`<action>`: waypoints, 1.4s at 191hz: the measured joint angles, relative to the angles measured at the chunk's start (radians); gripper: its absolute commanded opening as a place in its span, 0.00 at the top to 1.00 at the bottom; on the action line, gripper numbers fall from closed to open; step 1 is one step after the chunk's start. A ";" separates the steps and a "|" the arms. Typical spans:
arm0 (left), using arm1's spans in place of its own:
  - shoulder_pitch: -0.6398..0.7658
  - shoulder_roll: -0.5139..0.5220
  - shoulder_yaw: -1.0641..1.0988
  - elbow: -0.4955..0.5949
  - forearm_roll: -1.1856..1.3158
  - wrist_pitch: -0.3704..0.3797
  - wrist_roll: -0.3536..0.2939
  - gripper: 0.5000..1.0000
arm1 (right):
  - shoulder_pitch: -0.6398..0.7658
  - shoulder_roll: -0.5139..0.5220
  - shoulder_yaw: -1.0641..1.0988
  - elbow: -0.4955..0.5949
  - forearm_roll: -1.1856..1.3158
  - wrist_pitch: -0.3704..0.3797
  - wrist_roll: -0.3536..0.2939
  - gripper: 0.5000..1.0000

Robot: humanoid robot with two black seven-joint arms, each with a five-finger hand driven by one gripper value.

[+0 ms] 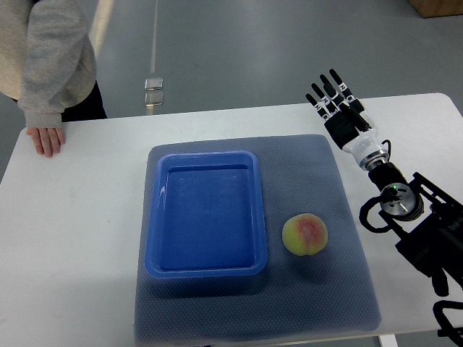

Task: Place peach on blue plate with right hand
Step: 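Reach the right hand down toward the peach beside the blue tray, then close the right hand fingers around the peach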

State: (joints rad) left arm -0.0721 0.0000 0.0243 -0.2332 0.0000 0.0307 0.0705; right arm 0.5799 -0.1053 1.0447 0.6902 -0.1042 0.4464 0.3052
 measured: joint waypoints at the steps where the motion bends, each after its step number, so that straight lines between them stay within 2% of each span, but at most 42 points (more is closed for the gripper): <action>1: 0.000 0.000 0.000 0.000 0.000 0.000 0.000 0.00 | 0.000 0.000 0.000 0.000 0.000 0.000 0.000 0.14; 47: 0.000 0.000 0.004 0.000 0.003 -0.002 -0.005 0.00 | 0.009 -0.017 -0.048 0.008 -0.006 0.013 0.000 0.14; 65: 0.000 0.000 0.002 0.000 0.001 -0.002 -0.008 0.00 | 0.036 -0.076 -0.115 0.056 -0.084 0.034 -0.001 0.14; 88: 0.000 0.000 0.000 0.000 0.000 -0.002 -0.009 0.00 | 0.088 -0.227 -0.226 0.148 -0.366 0.120 -0.005 0.14; 96: 0.000 0.000 0.000 0.000 0.000 -0.002 -0.009 0.00 | 0.106 -0.305 -0.277 0.221 -0.508 0.143 -0.015 0.14; 116: 0.000 0.000 0.001 0.000 0.000 -0.002 -0.009 0.00 | 0.138 -0.492 -0.384 0.415 -0.839 0.162 -0.029 0.14; 136: 0.000 0.000 0.002 -0.003 0.003 -0.002 -0.007 0.00 | 0.155 -0.572 -0.466 0.528 -1.045 0.164 -0.035 0.14; 165: 0.000 0.000 0.002 -0.003 0.005 -0.002 -0.005 0.00 | 0.143 -0.608 -0.521 0.575 -1.105 0.120 -0.039 0.14; 234: 0.000 0.000 0.002 -0.001 0.002 -0.002 -0.005 0.00 | 0.032 -0.599 -0.524 0.611 -1.186 0.016 -0.036 0.15; 248: 0.000 0.000 0.002 -0.002 0.002 -0.001 -0.004 0.00 | 0.010 -0.599 -0.522 0.616 -1.191 -0.007 -0.034 0.21; 251: 0.000 0.000 0.002 -0.002 0.002 -0.001 -0.003 0.00 | 0.007 -0.599 -0.522 0.617 -1.191 -0.011 -0.034 0.27; 253: 0.000 0.000 0.002 -0.002 0.002 -0.001 -0.003 0.00 | 0.005 -0.599 -0.522 0.617 -1.192 -0.014 -0.033 0.27; 260: 0.000 0.000 0.002 -0.002 0.002 -0.001 -0.003 0.00 | -0.001 -0.598 -0.522 0.618 -1.194 -0.025 -0.032 0.40; 267: 0.000 0.000 0.002 -0.003 0.003 -0.001 -0.003 0.00 | -0.006 -0.595 -0.522 0.618 -1.195 -0.036 -0.030 0.40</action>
State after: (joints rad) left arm -0.0721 0.0000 0.0262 -0.2359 0.0025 0.0292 0.0673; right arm 0.5736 -0.7005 0.5230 1.3080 -1.2994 0.4105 0.2749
